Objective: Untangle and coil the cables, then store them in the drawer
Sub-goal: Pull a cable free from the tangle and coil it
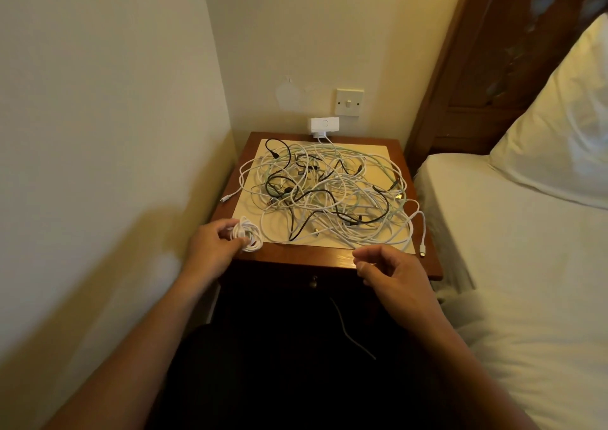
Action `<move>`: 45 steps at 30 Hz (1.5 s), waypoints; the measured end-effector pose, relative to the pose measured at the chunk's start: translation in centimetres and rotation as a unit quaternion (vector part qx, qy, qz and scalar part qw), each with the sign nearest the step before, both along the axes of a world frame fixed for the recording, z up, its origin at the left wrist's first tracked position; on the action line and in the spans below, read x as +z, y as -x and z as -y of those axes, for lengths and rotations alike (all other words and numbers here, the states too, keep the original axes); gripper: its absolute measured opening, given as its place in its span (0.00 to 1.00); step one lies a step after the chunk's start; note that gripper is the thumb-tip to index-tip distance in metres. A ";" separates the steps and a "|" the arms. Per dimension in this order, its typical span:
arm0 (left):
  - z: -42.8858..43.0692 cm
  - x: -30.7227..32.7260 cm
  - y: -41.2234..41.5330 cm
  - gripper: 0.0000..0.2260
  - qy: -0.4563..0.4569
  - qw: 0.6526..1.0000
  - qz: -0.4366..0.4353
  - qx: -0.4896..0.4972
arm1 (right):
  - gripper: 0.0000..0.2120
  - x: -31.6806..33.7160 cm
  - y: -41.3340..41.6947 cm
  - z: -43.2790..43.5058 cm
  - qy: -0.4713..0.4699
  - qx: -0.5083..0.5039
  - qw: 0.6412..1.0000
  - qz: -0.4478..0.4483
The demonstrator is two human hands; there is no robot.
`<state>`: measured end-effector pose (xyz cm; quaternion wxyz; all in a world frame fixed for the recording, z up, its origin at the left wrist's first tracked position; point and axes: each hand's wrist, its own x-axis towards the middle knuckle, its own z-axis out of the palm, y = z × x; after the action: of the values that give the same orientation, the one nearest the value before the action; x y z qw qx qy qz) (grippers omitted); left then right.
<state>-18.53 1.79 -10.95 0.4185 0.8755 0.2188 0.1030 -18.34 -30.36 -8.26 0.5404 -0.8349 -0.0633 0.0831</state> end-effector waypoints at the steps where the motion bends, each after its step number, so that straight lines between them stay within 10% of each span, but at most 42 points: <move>1: -0.4 -0.2 -0.5 0.21 -0.035 0.999 -0.010 -0.003 | 0.08 0.2 -0.5 0.1 0.004 -0.001 1.000 0.009; 22: -0.6 3.5 -2.3 0.17 -0.159 0.986 0.033 -0.038 | 0.20 1.4 -16.4 -7.1 0.326 0.004 0.944 0.057; 30: 0.1 9.9 -2.7 0.14 -0.133 0.982 0.105 -0.085 | 0.14 12.1 -17.8 -7.0 0.106 -0.024 0.978 0.180; 42: 6.2 26.3 -6.1 0.36 -0.169 0.946 0.245 -0.129 | 0.12 33.0 -9.2 -3.1 0.025 -0.021 0.857 0.515; 45: 9.5 29.0 -5.4 0.26 -0.100 0.944 0.220 -0.227 | 0.11 36.3 -6.5 -2.0 0.020 -0.026 0.824 0.566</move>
<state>-13.17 -7.67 18.08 0.3787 0.8949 -0.0944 0.2163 -11.85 -28.32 28.08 0.3949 -0.7473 -0.3344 -0.4169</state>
